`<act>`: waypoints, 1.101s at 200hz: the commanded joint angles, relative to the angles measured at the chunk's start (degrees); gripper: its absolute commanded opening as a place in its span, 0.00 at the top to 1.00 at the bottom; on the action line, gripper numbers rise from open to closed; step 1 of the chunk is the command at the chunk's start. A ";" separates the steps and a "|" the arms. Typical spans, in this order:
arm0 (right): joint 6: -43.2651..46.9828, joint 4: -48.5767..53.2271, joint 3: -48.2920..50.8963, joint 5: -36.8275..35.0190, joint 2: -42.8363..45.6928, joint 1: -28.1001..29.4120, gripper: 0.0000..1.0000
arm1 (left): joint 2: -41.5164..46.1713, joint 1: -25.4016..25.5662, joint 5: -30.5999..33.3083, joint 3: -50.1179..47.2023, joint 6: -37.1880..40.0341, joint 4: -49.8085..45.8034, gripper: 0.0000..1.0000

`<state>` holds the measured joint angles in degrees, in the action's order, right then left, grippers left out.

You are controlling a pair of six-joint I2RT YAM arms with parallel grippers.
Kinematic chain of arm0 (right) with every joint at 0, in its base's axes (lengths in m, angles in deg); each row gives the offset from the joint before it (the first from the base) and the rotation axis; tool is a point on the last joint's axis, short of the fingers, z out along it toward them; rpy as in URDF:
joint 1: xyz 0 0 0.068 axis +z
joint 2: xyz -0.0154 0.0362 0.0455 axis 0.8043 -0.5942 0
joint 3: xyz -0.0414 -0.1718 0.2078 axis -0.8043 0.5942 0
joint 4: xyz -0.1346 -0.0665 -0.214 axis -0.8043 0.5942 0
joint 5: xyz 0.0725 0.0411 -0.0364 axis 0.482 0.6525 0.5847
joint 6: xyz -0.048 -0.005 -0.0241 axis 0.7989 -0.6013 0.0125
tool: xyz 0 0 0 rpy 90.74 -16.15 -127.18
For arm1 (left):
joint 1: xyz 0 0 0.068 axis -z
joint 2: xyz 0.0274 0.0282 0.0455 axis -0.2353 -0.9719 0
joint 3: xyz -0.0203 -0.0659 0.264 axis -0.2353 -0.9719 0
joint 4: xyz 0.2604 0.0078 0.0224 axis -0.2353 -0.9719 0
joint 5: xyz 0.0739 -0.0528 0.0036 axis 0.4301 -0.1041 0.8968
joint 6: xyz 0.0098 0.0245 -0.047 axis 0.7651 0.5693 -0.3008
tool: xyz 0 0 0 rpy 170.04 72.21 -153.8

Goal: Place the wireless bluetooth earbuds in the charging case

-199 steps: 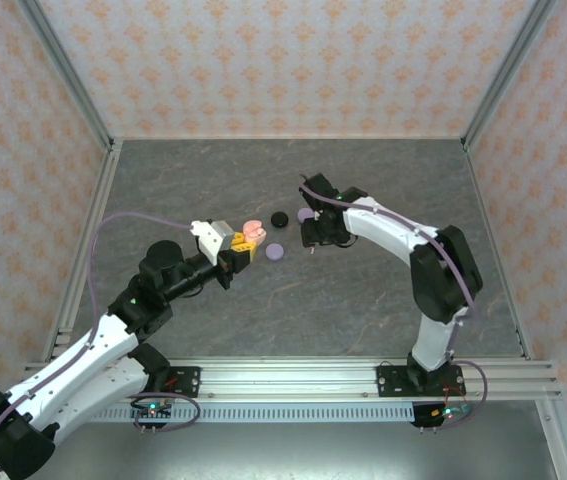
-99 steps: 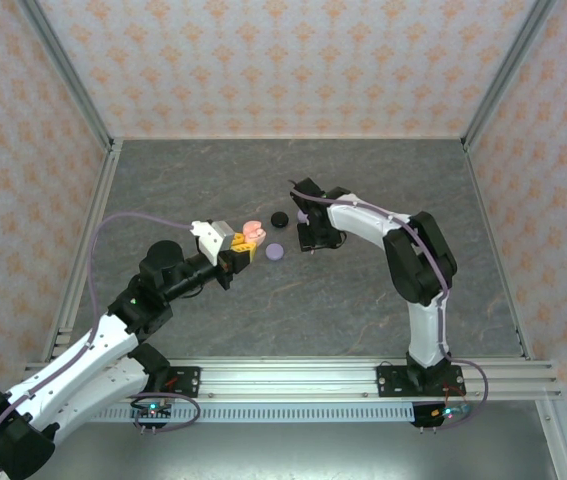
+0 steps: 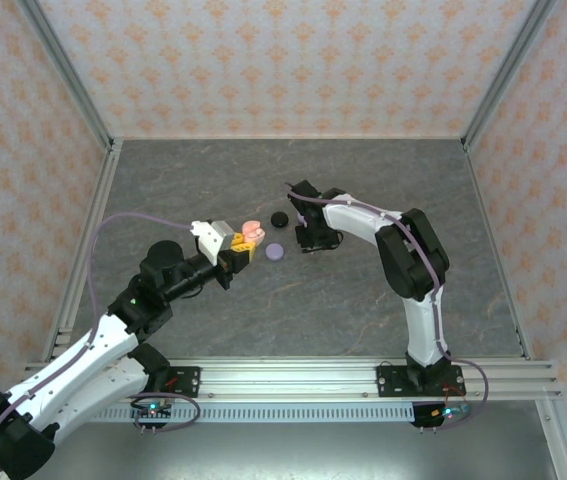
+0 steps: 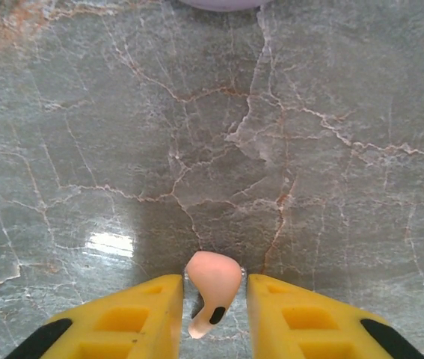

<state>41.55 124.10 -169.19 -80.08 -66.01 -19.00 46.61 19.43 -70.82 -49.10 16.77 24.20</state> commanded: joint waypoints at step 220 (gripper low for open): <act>1.54 0.20 -2.26 -1.02 -2.92 -0.21 0.71 | 0.82 0.47 1.27 -0.11 0.12 -0.37 1.00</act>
<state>42.40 123.42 -170.07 -80.32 -66.79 -19.00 46.61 19.43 -70.63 -49.10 16.77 23.94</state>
